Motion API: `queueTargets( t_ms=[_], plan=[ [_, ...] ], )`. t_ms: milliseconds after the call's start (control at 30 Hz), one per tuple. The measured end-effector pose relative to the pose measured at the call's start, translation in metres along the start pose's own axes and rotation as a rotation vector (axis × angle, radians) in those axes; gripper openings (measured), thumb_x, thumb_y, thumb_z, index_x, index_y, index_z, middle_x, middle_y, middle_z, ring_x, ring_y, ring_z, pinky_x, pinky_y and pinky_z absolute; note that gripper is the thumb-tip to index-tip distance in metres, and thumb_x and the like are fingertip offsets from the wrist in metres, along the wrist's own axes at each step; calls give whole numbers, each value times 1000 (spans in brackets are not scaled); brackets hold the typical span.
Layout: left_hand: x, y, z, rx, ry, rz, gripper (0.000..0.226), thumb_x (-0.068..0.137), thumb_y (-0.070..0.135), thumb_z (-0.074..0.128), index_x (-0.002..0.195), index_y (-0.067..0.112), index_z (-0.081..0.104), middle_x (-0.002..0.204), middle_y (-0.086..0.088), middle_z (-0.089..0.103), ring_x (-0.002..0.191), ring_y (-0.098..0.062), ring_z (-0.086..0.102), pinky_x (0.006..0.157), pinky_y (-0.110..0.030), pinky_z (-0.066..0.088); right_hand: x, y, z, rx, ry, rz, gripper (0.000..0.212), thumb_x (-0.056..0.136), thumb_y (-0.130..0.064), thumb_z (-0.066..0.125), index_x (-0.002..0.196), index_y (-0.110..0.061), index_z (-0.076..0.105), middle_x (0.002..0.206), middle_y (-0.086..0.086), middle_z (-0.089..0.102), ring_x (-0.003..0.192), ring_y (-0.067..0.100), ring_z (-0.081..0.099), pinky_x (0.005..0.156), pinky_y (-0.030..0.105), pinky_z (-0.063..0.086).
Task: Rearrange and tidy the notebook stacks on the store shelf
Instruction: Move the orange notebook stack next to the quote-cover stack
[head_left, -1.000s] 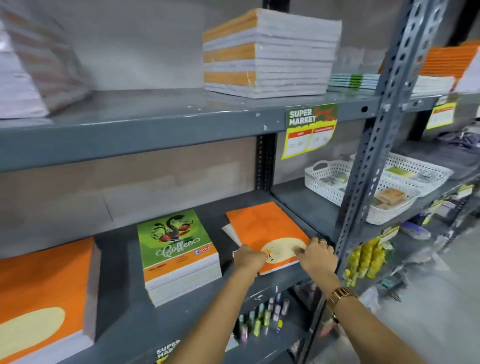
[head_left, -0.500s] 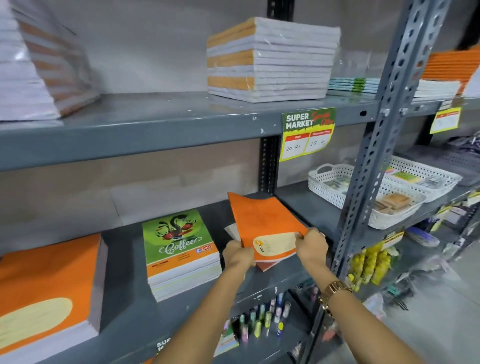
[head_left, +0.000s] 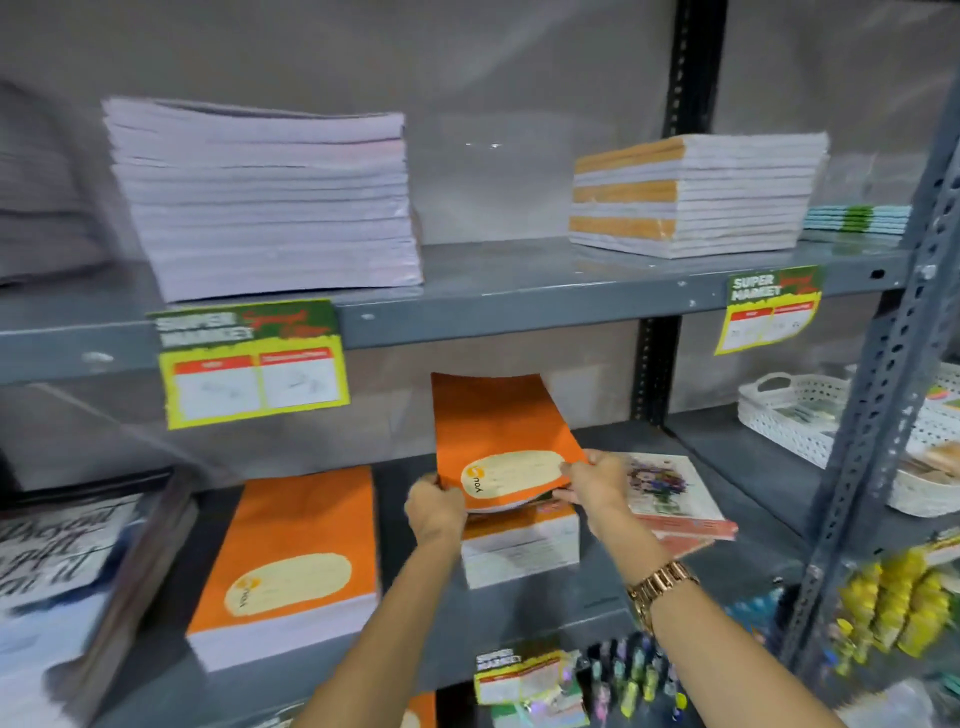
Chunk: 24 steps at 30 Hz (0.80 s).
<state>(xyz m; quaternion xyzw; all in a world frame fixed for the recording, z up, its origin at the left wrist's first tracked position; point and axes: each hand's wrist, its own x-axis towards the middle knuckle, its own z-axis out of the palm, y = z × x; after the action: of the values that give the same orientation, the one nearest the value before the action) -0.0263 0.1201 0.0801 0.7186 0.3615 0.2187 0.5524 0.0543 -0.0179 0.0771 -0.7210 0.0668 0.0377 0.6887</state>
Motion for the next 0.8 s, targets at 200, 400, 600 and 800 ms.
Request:
queueTargets(
  t_ms=[200, 400, 600, 800],
  plan=[
    [22, -22, -93, 10, 142, -60, 26, 85, -5, 46, 105, -8, 63, 112, -29, 65, 105, -42, 58, 86, -41, 46, -46, 7, 79, 85, -218, 81, 22, 87, 11, 53, 106, 6, 63, 101, 14, 59, 90, 25, 58, 63, 27, 58],
    [36, -57, -166, 83, 197, -39, 18, 82, -9, 44, 82, -7, 61, 76, -25, 62, 80, -40, 57, 68, -40, 44, -91, 27, 145, 44, -334, 77, 26, 86, 14, 52, 72, -6, 60, 98, 14, 63, 88, 27, 60, 70, 34, 56],
    [41, -81, -208, 199, 228, -97, 16, 83, -2, 51, 89, -12, 62, 103, -33, 65, 99, -44, 59, 81, -43, 49, -114, 51, 185, -111, -339, 70, 15, 81, 10, 58, 77, -3, 63, 105, 22, 68, 82, 26, 64, 57, 27, 56],
    [34, -89, -214, 444, 211, -107, 31, 83, 24, 61, 102, -1, 62, 118, -21, 59, 96, -37, 61, 78, -39, 48, -125, 57, 186, -459, -317, -23, 8, 79, -7, 69, 83, -2, 65, 81, 11, 68, 51, 19, 63, 52, 25, 57]
  ],
)
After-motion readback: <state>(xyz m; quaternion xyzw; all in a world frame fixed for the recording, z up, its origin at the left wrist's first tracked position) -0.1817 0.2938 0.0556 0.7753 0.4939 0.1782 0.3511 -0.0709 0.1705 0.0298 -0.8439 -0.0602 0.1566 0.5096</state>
